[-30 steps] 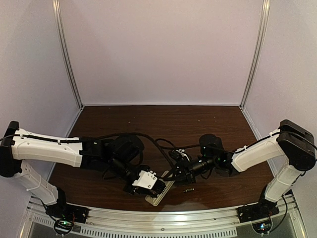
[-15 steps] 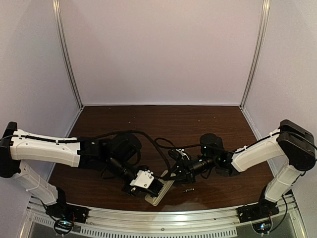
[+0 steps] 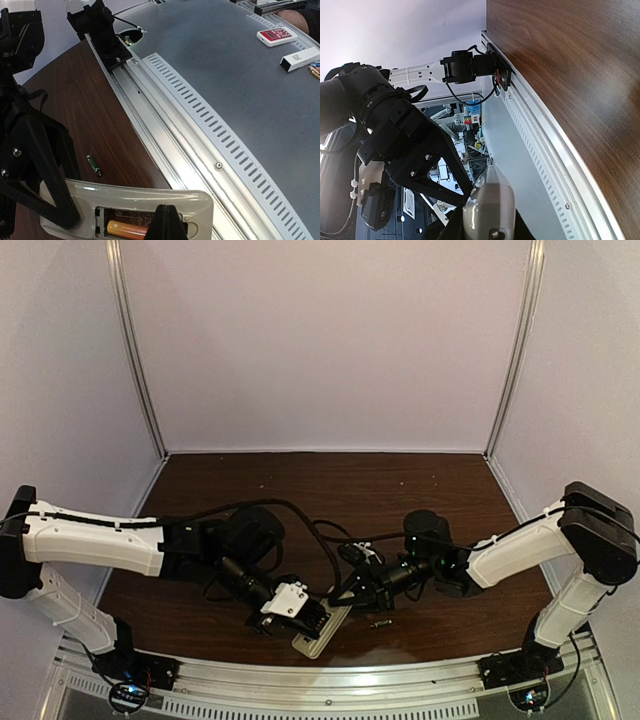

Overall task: Load the batteries into the remote control
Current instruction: Load the battery into the battery compartment.

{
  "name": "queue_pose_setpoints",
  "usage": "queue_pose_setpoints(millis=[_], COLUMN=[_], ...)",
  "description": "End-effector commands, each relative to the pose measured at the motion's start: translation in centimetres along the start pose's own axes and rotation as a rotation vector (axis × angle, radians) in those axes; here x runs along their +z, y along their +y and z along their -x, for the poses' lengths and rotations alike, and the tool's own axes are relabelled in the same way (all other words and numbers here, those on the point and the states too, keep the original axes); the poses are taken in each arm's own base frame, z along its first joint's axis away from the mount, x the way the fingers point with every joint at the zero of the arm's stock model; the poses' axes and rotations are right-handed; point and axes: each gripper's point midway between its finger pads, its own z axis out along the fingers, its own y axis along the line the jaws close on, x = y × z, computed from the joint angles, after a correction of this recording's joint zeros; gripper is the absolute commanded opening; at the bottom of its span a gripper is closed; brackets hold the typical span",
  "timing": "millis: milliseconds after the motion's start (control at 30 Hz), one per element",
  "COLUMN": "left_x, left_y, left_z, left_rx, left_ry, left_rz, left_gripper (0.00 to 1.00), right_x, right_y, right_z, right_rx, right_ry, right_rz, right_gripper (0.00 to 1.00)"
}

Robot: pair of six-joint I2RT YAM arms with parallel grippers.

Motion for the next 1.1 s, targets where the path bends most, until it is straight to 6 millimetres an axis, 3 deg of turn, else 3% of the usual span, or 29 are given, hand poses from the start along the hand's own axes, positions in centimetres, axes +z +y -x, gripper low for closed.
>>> queue_pose_setpoints(millis=[0, 267, 467, 567, 667, 800, 900, 1067], left_x=[1.4, 1.4, 1.1, 0.6, -0.3, -1.7, -3.0, -5.4], left_y=[0.2, 0.4, 0.6, 0.9, 1.6, 2.2, 2.8, 3.6], left_z=[-4.9, -5.3, -5.7, -5.1, -3.6, -1.2, 0.5, 2.8], left_rx=[-0.071, -0.08, -0.074, -0.059, -0.041, 0.004, 0.026, 0.009], left_ry=[0.132, 0.127, 0.156, 0.153, 0.133, 0.099, 0.076, 0.011], left_rz=[0.017, 0.03, 0.052, 0.069, 0.09, 0.138, 0.187, 0.285], left_gripper=[0.0, 0.0, 0.0, 0.01, 0.05, 0.11, 0.17, 0.33], right_x=[-0.8, -0.6, -0.4, 0.2, 0.6, -0.3, -1.2, -2.6], right_y=[12.5, 13.6, 13.2, 11.4, 7.8, 5.0, 3.5, 2.9], right_z=[-3.2, -3.9, -3.6, -2.8, -1.3, 0.9, 2.2, 3.5], right_rx=[-0.351, -0.355, -0.36, -0.34, -0.312, -0.302, -0.305, -0.331], right_ry=[0.087, 0.114, 0.097, 0.073, 0.032, -0.041, -0.083, -0.121], right_rz=[0.32, 0.364, 0.334, 0.264, 0.126, -0.006, -0.087, -0.124], right_gripper=[0.0, 0.0, 0.0, 0.0, 0.0, 0.0, 0.0, 0.0])
